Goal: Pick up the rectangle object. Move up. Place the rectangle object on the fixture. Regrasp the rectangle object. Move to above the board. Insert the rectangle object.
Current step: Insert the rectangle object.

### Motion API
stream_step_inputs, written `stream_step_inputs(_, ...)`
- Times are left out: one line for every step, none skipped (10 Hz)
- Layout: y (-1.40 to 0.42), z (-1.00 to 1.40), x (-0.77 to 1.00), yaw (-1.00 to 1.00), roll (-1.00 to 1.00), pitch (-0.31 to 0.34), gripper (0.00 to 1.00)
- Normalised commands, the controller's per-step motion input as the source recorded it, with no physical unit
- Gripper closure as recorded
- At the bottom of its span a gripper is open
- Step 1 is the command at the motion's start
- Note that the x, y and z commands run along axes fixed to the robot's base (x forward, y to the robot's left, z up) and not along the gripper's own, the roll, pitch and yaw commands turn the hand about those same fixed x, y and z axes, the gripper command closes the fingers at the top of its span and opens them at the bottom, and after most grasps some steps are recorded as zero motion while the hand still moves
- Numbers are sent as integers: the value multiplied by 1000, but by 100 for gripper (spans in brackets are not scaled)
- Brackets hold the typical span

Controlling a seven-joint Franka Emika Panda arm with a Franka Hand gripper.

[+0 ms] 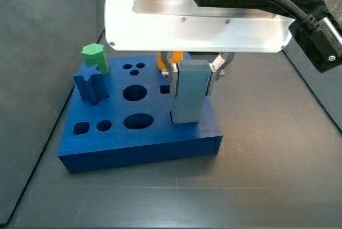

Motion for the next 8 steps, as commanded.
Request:
stream_step_inputs(-9,-806,-77,0,0,-114,100)
stream_step_inputs(-71,-1000,-66,0,83,-140,100)
stream_step_inputs(-51,-1000,-109,0,106,-100,100)
stream_step_inputs(-109,-1000,-6,3,243,-11,100)
stream_step_inputs(-106,-1000,0,54,217,0,100)
stream_step_inputs(-146,-1000,0,120,237,0,100)
stream_step_inputs(-166,-1000,0,209,260,0,100)
stream_step_inputs(-206,-1000,0,254,183,-11,100)
